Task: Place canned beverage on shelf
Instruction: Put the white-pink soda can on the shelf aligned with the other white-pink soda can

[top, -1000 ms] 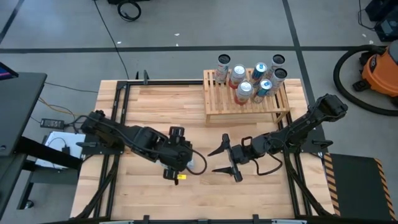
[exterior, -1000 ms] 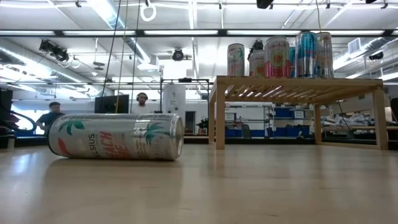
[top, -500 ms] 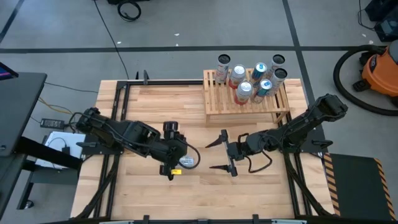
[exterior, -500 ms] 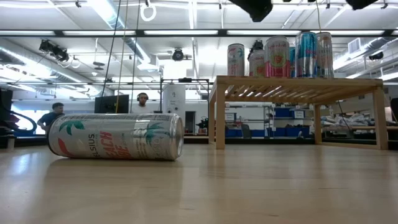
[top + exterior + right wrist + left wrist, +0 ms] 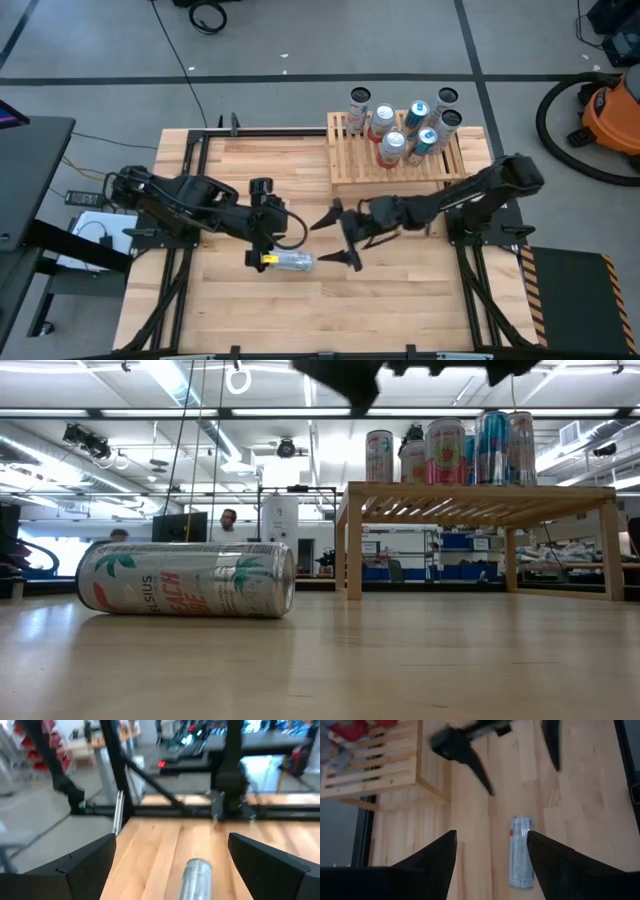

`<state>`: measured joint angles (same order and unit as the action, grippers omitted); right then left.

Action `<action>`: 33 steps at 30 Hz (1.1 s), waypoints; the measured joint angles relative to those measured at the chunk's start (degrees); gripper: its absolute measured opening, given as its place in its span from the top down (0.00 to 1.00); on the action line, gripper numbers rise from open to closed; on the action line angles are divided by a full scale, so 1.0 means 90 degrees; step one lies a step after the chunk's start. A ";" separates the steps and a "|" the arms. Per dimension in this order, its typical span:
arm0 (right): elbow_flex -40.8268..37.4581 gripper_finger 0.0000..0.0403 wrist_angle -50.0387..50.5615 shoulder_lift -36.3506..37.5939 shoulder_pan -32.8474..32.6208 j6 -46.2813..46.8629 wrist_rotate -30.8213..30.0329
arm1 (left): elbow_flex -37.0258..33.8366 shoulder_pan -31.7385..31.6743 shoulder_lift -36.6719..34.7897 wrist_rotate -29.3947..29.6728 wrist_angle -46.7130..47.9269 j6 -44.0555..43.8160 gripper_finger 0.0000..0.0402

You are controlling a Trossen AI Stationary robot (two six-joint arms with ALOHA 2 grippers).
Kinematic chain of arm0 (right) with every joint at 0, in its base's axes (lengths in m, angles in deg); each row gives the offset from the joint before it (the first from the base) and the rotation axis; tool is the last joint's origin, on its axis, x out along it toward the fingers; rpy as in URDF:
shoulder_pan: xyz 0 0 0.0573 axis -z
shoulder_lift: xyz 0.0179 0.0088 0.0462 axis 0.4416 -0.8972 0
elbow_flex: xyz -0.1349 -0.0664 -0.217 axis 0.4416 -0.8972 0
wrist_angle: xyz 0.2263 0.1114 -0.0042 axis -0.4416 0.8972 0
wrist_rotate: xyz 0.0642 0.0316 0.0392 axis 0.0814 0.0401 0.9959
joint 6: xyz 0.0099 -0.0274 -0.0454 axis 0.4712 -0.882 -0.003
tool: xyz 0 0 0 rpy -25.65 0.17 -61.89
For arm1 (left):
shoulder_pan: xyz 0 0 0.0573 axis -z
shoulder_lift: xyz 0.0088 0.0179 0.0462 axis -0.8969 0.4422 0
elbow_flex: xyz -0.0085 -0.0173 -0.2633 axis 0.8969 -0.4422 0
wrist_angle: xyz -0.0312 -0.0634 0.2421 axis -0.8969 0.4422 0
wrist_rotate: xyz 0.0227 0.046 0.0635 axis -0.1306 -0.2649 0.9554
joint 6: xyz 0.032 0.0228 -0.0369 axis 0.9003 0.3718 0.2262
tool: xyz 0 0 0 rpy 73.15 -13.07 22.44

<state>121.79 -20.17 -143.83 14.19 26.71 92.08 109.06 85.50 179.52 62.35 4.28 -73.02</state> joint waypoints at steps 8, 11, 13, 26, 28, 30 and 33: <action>0.1043 0.02 0.0580 -0.1153 0.0019 -0.0267 0.0257 | 0.0000 0.0085 -0.0241 0.0090 0.0645 -0.0361 0.40; 0.1265 0.02 0.0560 -0.1391 0.0029 -0.0284 0.0780 | -0.0002 0.0151 -0.0402 0.0128 0.0766 -0.0489 0.40; 0.1434 0.02 0.0529 -0.1568 0.0018 -0.0407 0.0896 | 0.0003 0.0187 -0.0507 0.0134 0.0754 -0.0525 0.40; 0.2899 0.02 0.1969 -0.2939 0.0291 -0.0165 0.0176 | 0.0000 0.0569 -0.0853 0.0379 0.0668 -0.0991 0.40; 0.3001 0.02 0.2105 -0.3097 0.0302 -0.0166 0.0184 | 0.0000 0.0587 -0.0853 0.0375 0.0669 -0.0994 0.40; 0.3139 0.02 0.2148 -0.3259 0.0304 -0.0168 0.0173 | 0.0000 0.0584 -0.0853 0.0381 0.0664 -0.1003 0.40; 0.3231 0.02 0.2325 -0.3489 0.0338 -0.0198 0.0158 | 0.0000 0.0579 -0.0852 0.0399 0.0672 -0.1010 0.40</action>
<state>150.87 0.76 -175.24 17.23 24.94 93.50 109.06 90.72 171.85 65.94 10.33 -82.11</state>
